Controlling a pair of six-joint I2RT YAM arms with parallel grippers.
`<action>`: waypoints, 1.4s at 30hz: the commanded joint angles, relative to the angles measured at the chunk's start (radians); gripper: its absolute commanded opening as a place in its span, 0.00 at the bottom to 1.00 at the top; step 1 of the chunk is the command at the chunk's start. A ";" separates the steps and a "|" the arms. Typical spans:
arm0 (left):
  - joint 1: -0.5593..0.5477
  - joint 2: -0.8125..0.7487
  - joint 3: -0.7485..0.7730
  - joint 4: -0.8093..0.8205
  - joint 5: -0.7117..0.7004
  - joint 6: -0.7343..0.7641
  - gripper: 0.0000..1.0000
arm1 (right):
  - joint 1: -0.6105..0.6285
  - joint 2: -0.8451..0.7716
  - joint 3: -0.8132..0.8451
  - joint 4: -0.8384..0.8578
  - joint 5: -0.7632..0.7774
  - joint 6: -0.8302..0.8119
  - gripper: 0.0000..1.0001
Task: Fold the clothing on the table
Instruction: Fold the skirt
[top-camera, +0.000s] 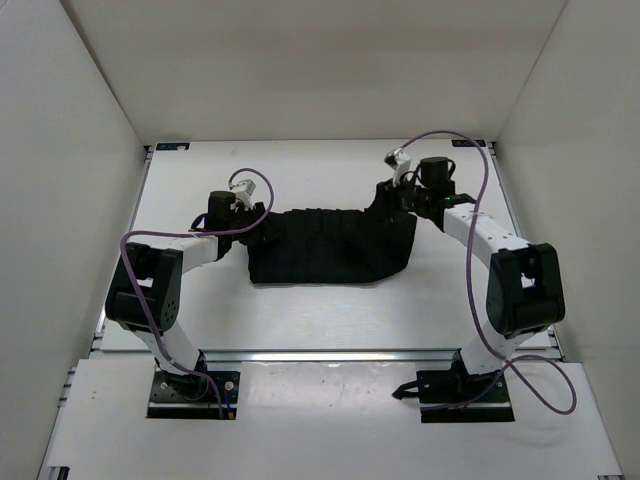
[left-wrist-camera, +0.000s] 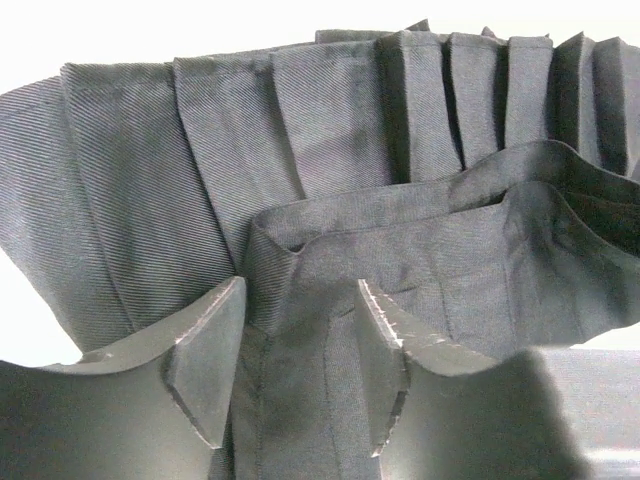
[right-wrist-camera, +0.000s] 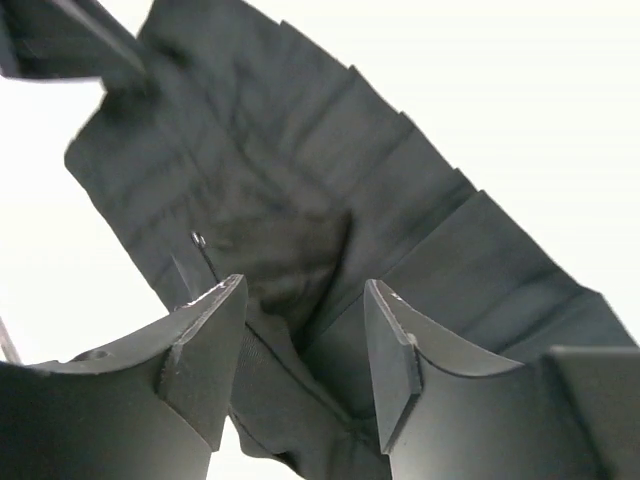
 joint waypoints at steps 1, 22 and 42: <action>0.005 -0.036 -0.003 0.020 0.042 0.004 0.52 | -0.012 -0.068 0.021 0.132 -0.085 0.029 0.48; 0.024 -0.039 -0.011 0.034 0.070 -0.025 0.00 | 0.167 0.113 0.147 -0.204 0.117 -0.223 0.00; 0.070 -0.679 -0.109 -0.135 0.076 -0.070 0.00 | -0.025 -0.492 -0.084 -0.180 -0.021 -0.097 0.00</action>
